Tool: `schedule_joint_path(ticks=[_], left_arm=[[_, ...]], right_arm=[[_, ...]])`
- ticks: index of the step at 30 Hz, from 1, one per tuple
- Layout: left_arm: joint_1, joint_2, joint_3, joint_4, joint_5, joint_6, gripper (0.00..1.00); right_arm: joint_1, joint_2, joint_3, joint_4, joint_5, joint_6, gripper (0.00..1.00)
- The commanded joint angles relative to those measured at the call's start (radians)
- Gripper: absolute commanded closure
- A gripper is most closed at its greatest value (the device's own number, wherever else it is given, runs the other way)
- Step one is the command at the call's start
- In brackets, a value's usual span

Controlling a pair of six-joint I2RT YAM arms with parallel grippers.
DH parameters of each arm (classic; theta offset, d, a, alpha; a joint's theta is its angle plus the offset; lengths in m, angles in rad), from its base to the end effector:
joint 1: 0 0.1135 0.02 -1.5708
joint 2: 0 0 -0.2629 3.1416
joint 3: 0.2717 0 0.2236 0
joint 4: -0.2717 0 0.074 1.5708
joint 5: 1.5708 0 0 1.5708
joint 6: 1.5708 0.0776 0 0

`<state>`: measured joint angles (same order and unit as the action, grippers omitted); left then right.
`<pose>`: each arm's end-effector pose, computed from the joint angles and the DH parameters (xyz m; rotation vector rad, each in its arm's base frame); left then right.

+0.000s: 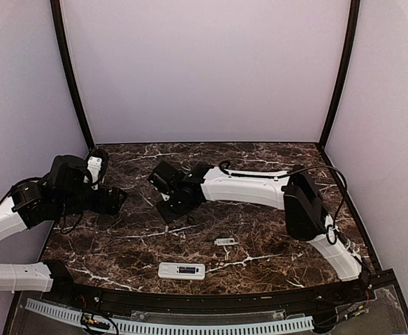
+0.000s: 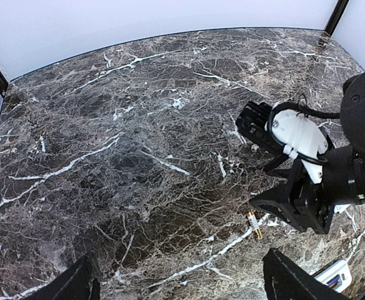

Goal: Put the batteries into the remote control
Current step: Pick up the battery at the center of the board.

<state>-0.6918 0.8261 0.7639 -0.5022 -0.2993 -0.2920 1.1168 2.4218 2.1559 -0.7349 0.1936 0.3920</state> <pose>0.1576 -0.1008 0.2741 0.2475 2.1043 -0.2683 0.2425 0.4628 0.1617 -0.8452 2.4360 0.3348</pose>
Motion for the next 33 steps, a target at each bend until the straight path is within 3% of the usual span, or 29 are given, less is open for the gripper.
schedule_joint_path(ticks=[1, 5, 12, 30, 33], left_arm=[[0.005, -0.012, -0.012, 0.003, -0.002, -0.003, 0.1], [0.005, -0.007, -0.012, 0.004, 0.0, -0.002, 0.11], [0.005, -0.006, -0.011, 0.002, 0.0, -0.001, 0.11], [0.006, -0.019, -0.012, 0.001, 0.001, 0.0, 0.11], [0.006, -0.02, -0.012, 0.001, 0.003, 0.001, 0.11]], right_arm=[[0.014, 0.052, 0.082, -0.062, 0.022, 0.011, 0.45], [0.026, 0.101, 0.104, -0.065, -0.011, -0.007, 0.39], [0.052, 0.148, 0.128, -0.107, 0.048, -0.032, 0.4], [0.05, 0.059, -0.037, -0.133, 0.046, -0.007, 0.97], [0.039, 0.047, -0.047, -0.122, 0.031, -0.011, 1.0]])
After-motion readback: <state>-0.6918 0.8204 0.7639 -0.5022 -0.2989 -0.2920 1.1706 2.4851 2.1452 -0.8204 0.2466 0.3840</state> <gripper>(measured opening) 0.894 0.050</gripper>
